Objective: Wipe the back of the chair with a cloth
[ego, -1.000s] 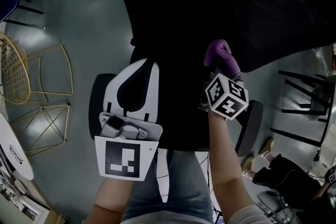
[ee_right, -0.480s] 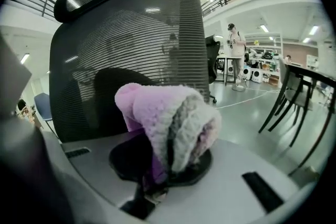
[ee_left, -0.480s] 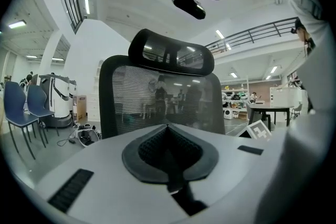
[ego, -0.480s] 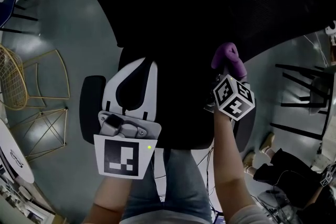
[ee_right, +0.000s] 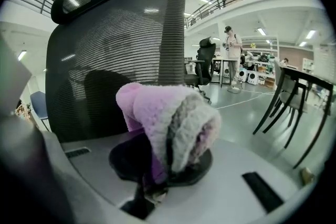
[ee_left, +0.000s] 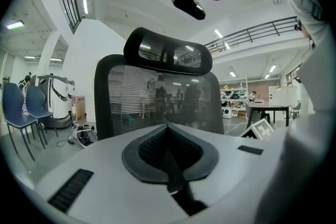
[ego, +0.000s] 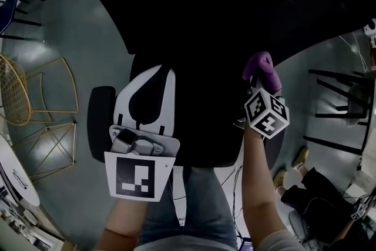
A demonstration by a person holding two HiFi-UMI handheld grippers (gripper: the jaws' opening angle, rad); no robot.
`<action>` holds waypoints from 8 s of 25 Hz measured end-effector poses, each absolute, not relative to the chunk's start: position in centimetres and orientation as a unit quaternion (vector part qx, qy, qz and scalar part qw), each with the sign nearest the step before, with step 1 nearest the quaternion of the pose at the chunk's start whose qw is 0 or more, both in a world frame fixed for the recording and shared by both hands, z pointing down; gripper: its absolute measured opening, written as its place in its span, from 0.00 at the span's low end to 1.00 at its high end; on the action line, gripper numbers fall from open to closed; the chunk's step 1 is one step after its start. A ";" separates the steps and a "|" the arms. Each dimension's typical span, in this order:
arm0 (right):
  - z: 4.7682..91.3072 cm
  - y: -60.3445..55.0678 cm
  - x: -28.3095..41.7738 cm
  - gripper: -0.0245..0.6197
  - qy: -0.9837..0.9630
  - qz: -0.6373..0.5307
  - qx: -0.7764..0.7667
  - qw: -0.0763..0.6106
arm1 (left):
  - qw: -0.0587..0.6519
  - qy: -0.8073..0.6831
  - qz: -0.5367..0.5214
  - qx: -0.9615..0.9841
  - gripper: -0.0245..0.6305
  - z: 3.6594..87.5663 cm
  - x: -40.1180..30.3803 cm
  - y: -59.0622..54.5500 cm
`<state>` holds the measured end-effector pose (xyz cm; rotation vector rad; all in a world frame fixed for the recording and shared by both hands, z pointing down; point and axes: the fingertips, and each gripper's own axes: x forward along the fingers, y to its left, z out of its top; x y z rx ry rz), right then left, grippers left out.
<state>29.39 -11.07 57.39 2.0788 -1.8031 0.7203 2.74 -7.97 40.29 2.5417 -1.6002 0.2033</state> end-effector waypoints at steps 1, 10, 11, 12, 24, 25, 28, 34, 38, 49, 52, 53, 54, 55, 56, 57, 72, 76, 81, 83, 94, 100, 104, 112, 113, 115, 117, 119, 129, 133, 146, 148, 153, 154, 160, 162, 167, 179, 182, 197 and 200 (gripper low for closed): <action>57.4 -11.0 29.6 0.12 -0.625 0.251 0.725 0.145 | 0.065 -0.531 0.067 0.842 0.06 40.3 2.7 -8.1; 57.6 -10.7 30.1 0.12 -0.618 0.218 0.742 0.140 | 0.072 -0.527 0.070 0.844 0.06 41.1 2.7 -8.5; 57.6 -10.7 30.1 0.12 -0.620 0.212 0.742 0.140 | 0.072 -0.526 0.071 0.845 0.06 41.2 2.8 -8.6; 57.6 -10.7 30.1 0.12 -0.621 0.209 0.742 0.140 | 0.073 -0.525 0.071 0.845 0.06 41.3 2.8 -8.6; 63.0 -10.1 29.0 0.12 -0.626 0.260 0.715 0.171 | 0.076 -0.520 0.076 0.847 0.06 41.8 3.1 -9.1; 63.4 -10.1 29.0 0.12 -0.626 0.265 0.713 0.173 | 0.075 -0.520 0.077 0.847 0.06 41.9 3.1 -9.1; 64.4 -10.1 28.9 0.12 -0.623 0.282 0.708 0.175 | 0.077 -0.521 0.076 0.846 0.06 42.0 3.0 -9.1; 64.6 -10.3 28.7 0.12 -0.621 0.293 0.708 0.168 | 0.078 -0.523 0.080 0.845 0.06 42.5 2.4 -9.2; 64.7 -10.3 28.7 0.12 -0.615 0.298 0.713 0.157 | 0.081 -0.530 0.080 0.840 0.06 42.7 1.6 -9.1; 64.5 -11.0 25.9 0.12 -0.603 0.309 0.724 0.133 | 0.079 -0.552 0.077 0.826 0.06 42.7 -2.3 -8.9; 64.5 -11.8 23.1 0.12 -0.624 0.306 0.706 0.136 | 0.077 -0.557 0.076 0.824 0.06 42.6 -3.4 -8.8; 64.5 -12.0 22.0 0.12 -0.629 0.305 0.701 0.137 | 0.076 -0.558 0.075 0.823 0.06 42.6 -3.9 -8.8; 64.5 -12.2 21.0 0.12 -0.634 0.306 0.697 0.136 | 0.075 -0.560 0.075 0.822 0.06 42.5 -4.3 -8.7; 64.4 -12.4 20.1 0.12 -0.639 0.307 0.693 0.136 | 0.074 -0.561 0.074 0.821 0.06 42.5 -4.6 -8.7; 64.4 -12.6 19.2 0.12 -0.644 0.307 0.688 0.135 | 0.072 -0.562 0.074 0.821 0.06 42.4 -5.0 -8.6; 64.4 -12.8 18.3 0.12 -0.649 0.307 0.682 0.136 | 0.071 -0.563 0.074 0.820 0.06 42.4 -5.3 -8.6; 64.0 -13.8 9.3 0.12 -0.678 0.317 0.650 0.134 | 0.074 -0.584 0.057 0.807 0.06 41.8 -9.9 -7.6; 64.1 -13.9 6.0 0.12 -0.698 0.318 0.627 0.139 | 0.079 -0.585 0.049 0.805 0.06 41.9 -10.6 -7.6; 64.1 -13.9 3.1 0.12 -0.710 0.319 0.611 0.144 | 0.081 -0.585 0.045 0.806 0.06 41.7 -11.4 -7.6; 64.1 -13.8 2.4 0.12 -0.713 0.320 0.606 0.145 | 0.082 -0.586 0.043 0.805 0.06 41.7 -11.6 -7.6; 64.4 -13.4 -1.0 0.12 -0.725 0.328 0.586 0.152 | 0.088 -0.591 0.036 0.801 0.06 41.9 -12.7 -7.5; 64.6 -13.2 -4.0 0.12 -0.745 0.326 0.559 0.162 | 0.091 -0.590 0.036 0.801 0.06 42.2 -13.1 -7.5; 64.5 -13.2 -6.3 0.12 -0.769 0.316 0.528 0.176 | 0.093 -0.591 0.038 0.800 0.06 42.3 -13.3 -7.5; 64.5 -13.0 -6.3 0.12 -0.771 0.325 0.520 0.171 | 0.094 -0.594 0.039 0.798 0.06 42.5 -13.6 -7.6; 64.4 -12.9 -6.3 0.12 -0.771 0.326 0.520 0.169 | 0.094 -0.594 0.039 0.798 0.06 42.5 -13.5 -7.5; 64.0 -12.6 -6.2 0.12 -0.775 0.326 0.517 0.163 | 0.093 -0.592 0.042 0.800 0.06 42.5 -13.2 -7.4; 63.4 -12.4 -6.3 0.12 -0.781 0.320 0.513 0.157 | 0.092 -0.590 0.044 0.801 0.06 42.5 -12.9 -7.3; 62.8 -12.2 -6.3 0.12 -0.787 0.315 0.508 0.151 | 0.092 -0.589 0.046 0.801 0.06 42.6 -12.7 -7.2; 58.9 -9.7 -2.8 0.12 -0.804 0.288 0.503 0.134 | 0.083 -0.571 0.056 0.815 0.06 41.7 -9.6 -6.4; 56.7 -8.6 -0.8 0.12 -0.808 0.277 0.503 0.130 | 0.077 -0.557 0.063 0.825 0.06 41.1 -7.8 -6.1; 45.5 -5.4 6.4 0.12 -0.815 0.240 0.519 0.097 | 0.045 -0.506 0.065 0.859 0.06 34.8 -0.1 -4.6; 43.6 -5.1 7.1 0.12 -0.817 0.233 0.520 0.089 | 0.042 -0.502 0.063 0.862 0.06 33.6 0.7 -4.2; 39.4 -4.6 8.2 0.12 -0.825 0.210 0.520 0.073 | 0.023 -0.493 0.061 0.868 0.06 30.8 2.2 -3.8; 38.7 -4.4 8.3 0.12 -0.826 0.205 0.520 0.072 | 0.021 -0.492 0.059 0.868 0.06 30.3 2.3 -3.7; 35.1 -2.6 9.1 0.12 -0.830 0.196 0.520 0.055 | 0.010 -0.493 0.048 0.869 0.06 27.6 2.4 -2.4; 33.9 -2.1 9.5 0.12 -0.830 0.193 0.520 0.048 | 0.007 -0.492 0.047 0.869 0.06 26.8 2.5 -1.9; 31.2 -1.1 10.2 0.12 -0.835 0.179 0.519 0.037 | -0.011 -0.488 0.042 0.872 0.06 24.8 2.8 -0.6; 26.0 2.2 10.3 0.12 -0.861 0.126 0.493 0.024 | -0.027 -0.482 0.029 0.875 0.06 22.3 3.5 3.2; 24.9 2.9 10.9 0.12 -0.866 0.120 0.484 0.020 | -0.032 -0.483 0.032 0.874 0.06 21.6 3.9 3.9; 21.7 6.2 12.2 0.12 -0.887 0.104 0.450 -0.008 | -0.052 -0.488 0.028 0.871 0.06 19.8 6.2 7.1; 21.2 6.3 12.3 0.12 -0.890 0.098 0.445 -0.009 | -0.058 -0.489 0.026 0.870 0.06 19.3 6.5 7.2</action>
